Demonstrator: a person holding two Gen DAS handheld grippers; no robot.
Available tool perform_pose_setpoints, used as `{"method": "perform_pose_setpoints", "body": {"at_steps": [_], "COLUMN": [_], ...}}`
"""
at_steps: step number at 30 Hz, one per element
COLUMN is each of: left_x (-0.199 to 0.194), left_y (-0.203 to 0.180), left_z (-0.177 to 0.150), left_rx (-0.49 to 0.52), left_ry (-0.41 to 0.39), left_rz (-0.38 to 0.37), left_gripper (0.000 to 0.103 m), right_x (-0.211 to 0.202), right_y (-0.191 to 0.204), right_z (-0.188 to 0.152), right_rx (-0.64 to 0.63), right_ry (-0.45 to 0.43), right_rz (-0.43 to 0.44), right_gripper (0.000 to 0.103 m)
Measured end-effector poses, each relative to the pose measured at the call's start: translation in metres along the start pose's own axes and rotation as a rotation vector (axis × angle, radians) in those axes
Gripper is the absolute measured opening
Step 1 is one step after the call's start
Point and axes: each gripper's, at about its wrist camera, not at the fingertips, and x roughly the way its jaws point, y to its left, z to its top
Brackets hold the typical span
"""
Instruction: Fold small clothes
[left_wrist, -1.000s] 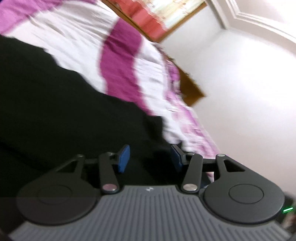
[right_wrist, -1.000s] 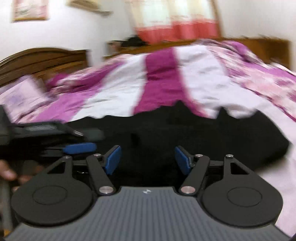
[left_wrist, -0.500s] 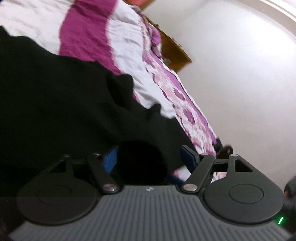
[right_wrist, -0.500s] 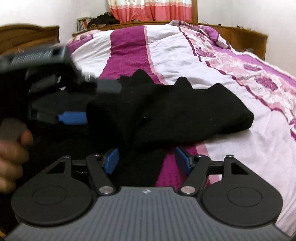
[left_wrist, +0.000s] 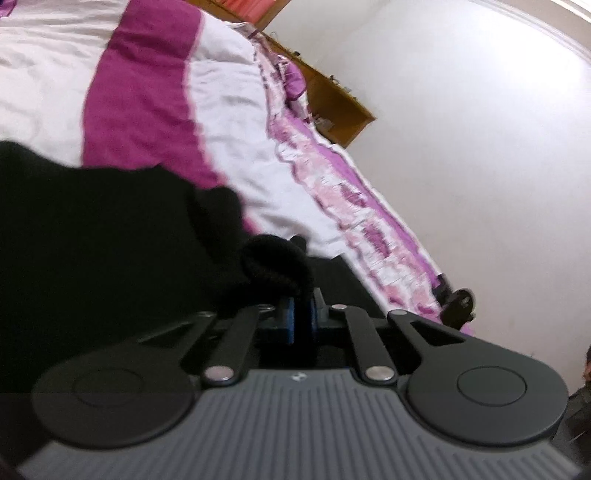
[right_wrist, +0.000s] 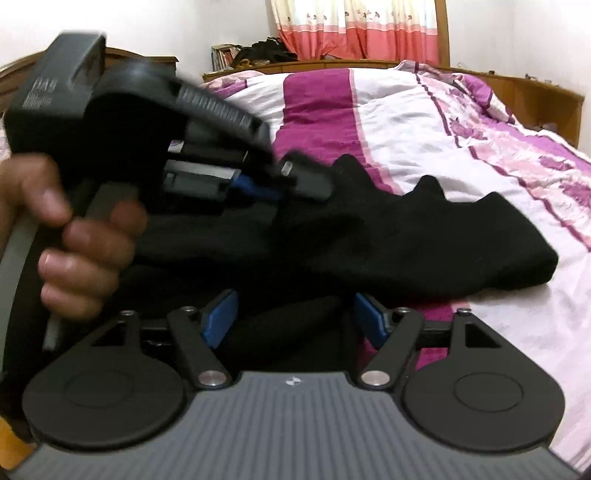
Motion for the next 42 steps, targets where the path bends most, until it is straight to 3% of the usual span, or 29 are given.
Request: {"method": "perform_pose_setpoints", "body": {"at_steps": [4,7,10,14,16,18,22,24,26,29,31,33,36,40,42], "left_x": [0.004,-0.006,-0.03,-0.083,-0.111,-0.135,-0.163,-0.172,-0.181,-0.191,-0.192,-0.197,-0.209,-0.216,-0.216], "left_y": [-0.036,-0.065,-0.083,-0.076,-0.057,-0.031,0.026,0.051,0.072,0.096,0.101,0.106,0.118,0.141,0.158], "left_z": [0.027,0.043,0.057,0.07,0.073,0.074,0.061,0.052,0.045,0.035,0.034,0.037,0.039,0.041,0.04], "left_rx": [0.021,0.093,0.13,0.143,0.098,0.049,-0.001,-0.037,-0.07,-0.122,-0.106,-0.1,-0.102,-0.115,-0.172], "left_ry": [-0.02,-0.057,-0.109,-0.22,-0.271,-0.287,-0.273,-0.265,-0.264,-0.271,-0.272,-0.271,-0.282,-0.275,-0.262], "left_rz": [-0.071,-0.124,-0.174,-0.184,-0.157,-0.099,0.053,0.097,0.119,0.125,0.149,0.163,0.204,0.282,0.297], "left_gripper": [0.009,0.009,0.009,0.009,0.009,0.008,0.007,0.007,0.007,0.007,0.007,0.007,0.007,0.007,0.007], "right_x": [-0.003,-0.007,0.005,0.033,0.031,0.028,0.024,0.027,0.033,0.043,0.052,0.058,0.059,0.058,0.056], "right_y": [0.009,0.006,-0.007,-0.048,-0.07,-0.083,-0.075,-0.054,-0.031,0.017,0.037,0.05,0.069,0.089,0.095], "right_z": [-0.003,0.002,0.008,0.013,0.014,0.017,0.022,0.028,0.035,0.036,0.031,0.029,0.024,0.017,0.015], "right_rx": [-0.014,0.043,0.092,0.275,0.433,0.474,0.38,0.235,0.058,-0.257,-0.395,-0.455,-0.482,-0.505,-0.473], "right_ry": [-0.021,-0.109,-0.174,-0.145,-0.16,-0.194,-0.232,-0.233,-0.23,-0.272,-0.299,-0.284,-0.247,-0.173,-0.134], "right_rz": [0.003,0.028,-0.009,-0.164,-0.209,-0.235,-0.249,-0.291,-0.378,-0.575,-0.689,-0.752,-0.758,-0.706,-0.654], "right_gripper": [0.077,0.077,0.077,0.077,0.077,0.077,0.076,0.076,0.075,0.075,0.075,0.075,0.075,0.077,0.077]}}
